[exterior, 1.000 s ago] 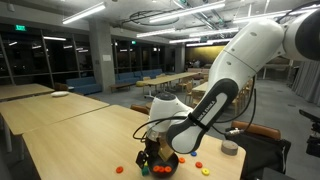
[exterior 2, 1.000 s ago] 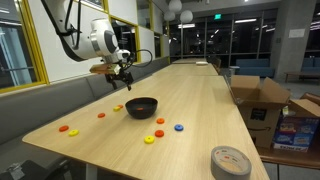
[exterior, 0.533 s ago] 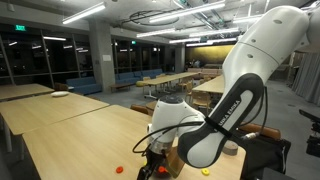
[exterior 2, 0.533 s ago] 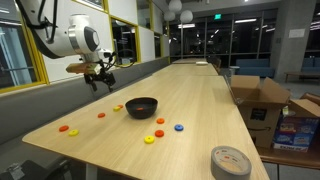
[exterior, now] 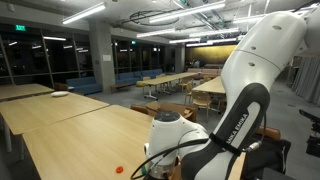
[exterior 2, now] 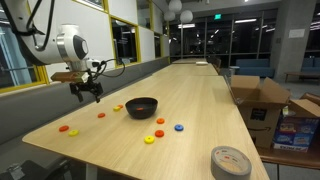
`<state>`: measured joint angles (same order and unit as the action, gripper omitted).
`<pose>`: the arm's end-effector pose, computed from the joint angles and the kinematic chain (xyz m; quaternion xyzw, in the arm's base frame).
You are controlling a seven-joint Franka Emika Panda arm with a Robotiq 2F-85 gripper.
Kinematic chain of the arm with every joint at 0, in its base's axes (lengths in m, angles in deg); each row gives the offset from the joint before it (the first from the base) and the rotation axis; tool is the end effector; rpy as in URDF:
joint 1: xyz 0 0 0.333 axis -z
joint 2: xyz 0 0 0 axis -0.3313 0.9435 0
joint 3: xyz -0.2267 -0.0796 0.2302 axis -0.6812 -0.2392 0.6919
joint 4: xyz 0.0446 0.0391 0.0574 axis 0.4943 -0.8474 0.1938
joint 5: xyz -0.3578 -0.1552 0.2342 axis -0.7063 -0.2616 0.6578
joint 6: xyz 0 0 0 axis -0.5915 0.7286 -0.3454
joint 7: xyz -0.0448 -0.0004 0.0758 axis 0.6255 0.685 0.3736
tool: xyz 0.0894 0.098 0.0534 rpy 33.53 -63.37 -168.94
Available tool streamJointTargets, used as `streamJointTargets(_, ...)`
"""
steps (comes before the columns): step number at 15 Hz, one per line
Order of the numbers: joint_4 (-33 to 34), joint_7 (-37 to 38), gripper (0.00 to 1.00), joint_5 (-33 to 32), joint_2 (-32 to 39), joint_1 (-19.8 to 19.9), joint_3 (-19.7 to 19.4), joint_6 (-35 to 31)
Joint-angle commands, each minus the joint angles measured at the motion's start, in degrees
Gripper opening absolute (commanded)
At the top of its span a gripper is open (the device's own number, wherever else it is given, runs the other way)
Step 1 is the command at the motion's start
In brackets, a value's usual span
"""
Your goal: Put the orange objects around the table in the black bowl
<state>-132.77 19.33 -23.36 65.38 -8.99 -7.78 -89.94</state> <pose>0.4762 0.3586 0.1521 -0.9821 -0.1699 -0.0784 0.0226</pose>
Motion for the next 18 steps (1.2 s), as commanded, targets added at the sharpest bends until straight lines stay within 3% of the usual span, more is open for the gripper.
streamJointTargets(1,4.5,0.5,1.0,-0.4,4.0,-0.9,-0.2,1.8)
streamJointTargets(12,17.6,-1.3,1.0,1.5,17.0,-0.6,-1.8,5.6)
streamJointTargets(18,19.2,-1.6,1.0,3.3,19.5,0.6,-2.6,5.4)
